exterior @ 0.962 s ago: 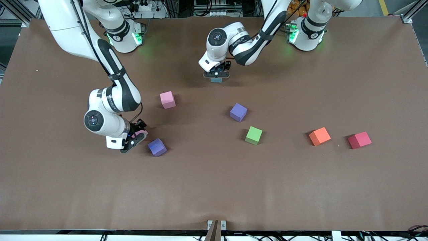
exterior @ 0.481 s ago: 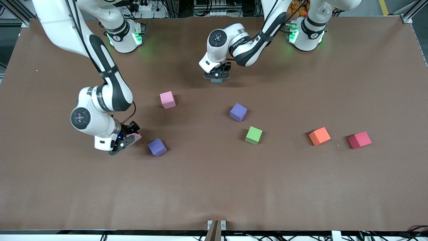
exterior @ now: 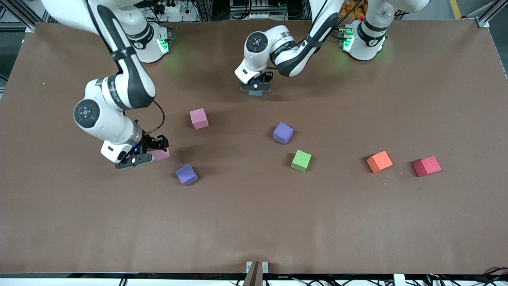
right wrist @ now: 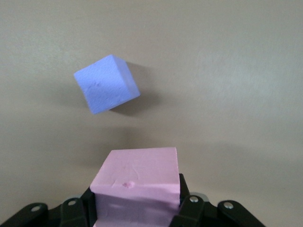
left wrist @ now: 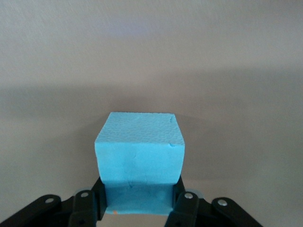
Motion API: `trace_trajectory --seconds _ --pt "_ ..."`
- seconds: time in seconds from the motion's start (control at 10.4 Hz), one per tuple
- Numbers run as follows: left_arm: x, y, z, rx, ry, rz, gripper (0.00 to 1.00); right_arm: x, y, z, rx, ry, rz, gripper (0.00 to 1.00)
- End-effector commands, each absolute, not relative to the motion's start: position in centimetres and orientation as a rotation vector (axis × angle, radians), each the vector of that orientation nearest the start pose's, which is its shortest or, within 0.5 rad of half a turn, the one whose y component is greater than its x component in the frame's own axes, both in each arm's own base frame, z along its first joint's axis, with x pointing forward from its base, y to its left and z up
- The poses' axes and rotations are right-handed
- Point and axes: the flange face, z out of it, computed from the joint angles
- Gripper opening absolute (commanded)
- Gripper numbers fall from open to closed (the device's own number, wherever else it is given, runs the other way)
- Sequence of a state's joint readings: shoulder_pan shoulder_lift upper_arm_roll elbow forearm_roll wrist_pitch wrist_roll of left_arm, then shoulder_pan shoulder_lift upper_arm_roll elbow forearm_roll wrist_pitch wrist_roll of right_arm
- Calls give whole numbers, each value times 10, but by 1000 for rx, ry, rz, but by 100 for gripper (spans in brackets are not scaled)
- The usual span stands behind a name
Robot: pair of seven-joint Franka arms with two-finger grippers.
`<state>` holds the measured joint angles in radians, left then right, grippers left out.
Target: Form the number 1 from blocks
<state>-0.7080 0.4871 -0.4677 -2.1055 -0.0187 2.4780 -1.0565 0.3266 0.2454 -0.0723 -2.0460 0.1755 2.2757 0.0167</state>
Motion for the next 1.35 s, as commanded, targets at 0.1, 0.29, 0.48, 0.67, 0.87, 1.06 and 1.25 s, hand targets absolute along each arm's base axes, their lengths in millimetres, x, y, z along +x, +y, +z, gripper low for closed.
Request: trace_trajectory --seconds 0.1,0.29,0.48,0.67,0.87,1.06,1.25 --pt "194 -527 200 -3130 106 366 3 538 163 334 -3019 -40 101 56" --pt "196 -526 199 -3127 91 369 54 529 171 333 -3020 -65 112 56" --pt "205 -526 204 -3134 47 363 100 526 172 332 -3021 -69 117 56" --pt "241 -525 234 -3103 -13 356 100 525 177 332 -3021 -81 118 56" --pt "288 -516 276 -3085 -98 337 100 517 199 332 -3026 -34 126 56" --pt "350 -486 307 -3109 -225 287 100 498 243 330 -3033 -21 135 56" --pt "408 -452 315 -3124 -375 266 100 467 302 331 -3037 -33 129 56"
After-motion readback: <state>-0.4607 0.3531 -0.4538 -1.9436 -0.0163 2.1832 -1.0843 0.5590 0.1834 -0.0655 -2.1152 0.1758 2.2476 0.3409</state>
